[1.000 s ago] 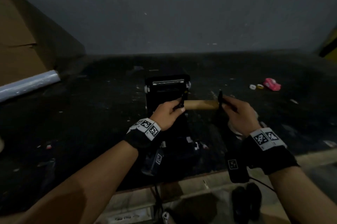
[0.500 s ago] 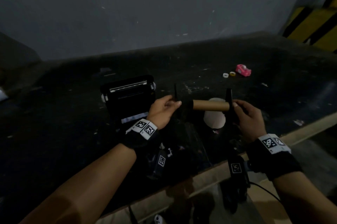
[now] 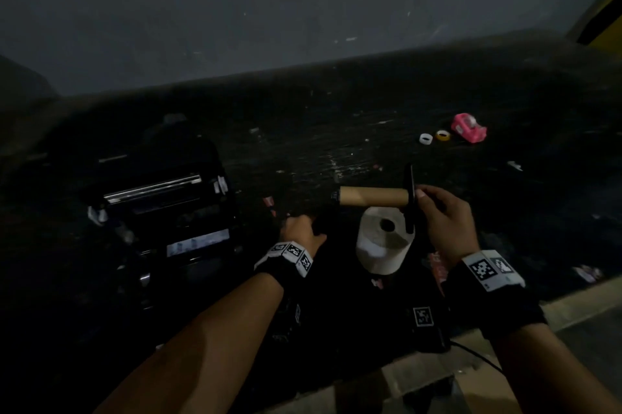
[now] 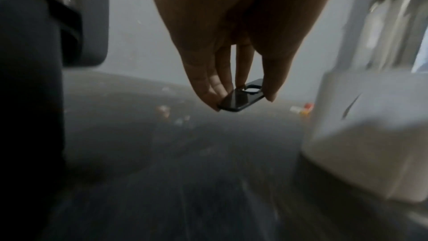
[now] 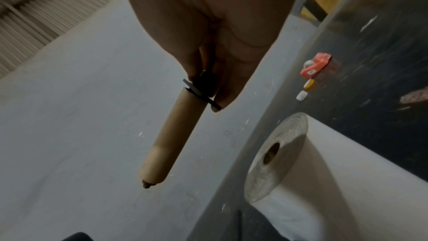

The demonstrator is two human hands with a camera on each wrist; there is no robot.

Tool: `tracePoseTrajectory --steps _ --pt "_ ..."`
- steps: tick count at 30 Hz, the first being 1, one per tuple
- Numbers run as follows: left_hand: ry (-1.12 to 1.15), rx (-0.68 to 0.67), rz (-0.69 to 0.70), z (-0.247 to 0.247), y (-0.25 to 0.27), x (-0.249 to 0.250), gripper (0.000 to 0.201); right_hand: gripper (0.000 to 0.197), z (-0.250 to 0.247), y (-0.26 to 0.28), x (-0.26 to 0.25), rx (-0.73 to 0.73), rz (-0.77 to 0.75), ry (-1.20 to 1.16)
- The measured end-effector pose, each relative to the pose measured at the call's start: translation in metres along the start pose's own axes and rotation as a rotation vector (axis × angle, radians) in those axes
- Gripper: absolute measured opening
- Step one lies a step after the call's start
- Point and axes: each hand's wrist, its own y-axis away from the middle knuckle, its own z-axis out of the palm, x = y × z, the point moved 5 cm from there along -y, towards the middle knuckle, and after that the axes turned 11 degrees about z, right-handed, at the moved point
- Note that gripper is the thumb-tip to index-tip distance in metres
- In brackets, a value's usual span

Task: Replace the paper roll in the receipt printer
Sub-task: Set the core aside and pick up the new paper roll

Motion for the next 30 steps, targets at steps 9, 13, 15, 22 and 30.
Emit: tracePoseTrajectory --steps 9,13,15,22,30 --pt "0.009 -0.127 -0.062 0.027 0.002 -0.022 0.025 0.016 0.012 -0.009 0.012 -0.095 0.030 -0.009" --pt "-0.083 -0.118 -0.056 0.020 0.007 -0.025 0.041 0.015 0.015 -0.008 0.023 -0.151 0.066 0.039" --pt "0.013 -0.023 -0.053 0.004 0.004 -0.019 0.038 0.016 0.018 -0.007 0.026 -0.159 0.061 0.048" --pt "0.965 0.013 -0.066 -0.058 0.024 0.024 0.026 0.024 0.031 0.013 0.015 -0.128 -0.012 0.044" --pt "0.132 -0.292 0.322 -0.039 0.052 0.019 0.041 0.024 0.009 0.034 0.033 -0.096 0.025 0.153"
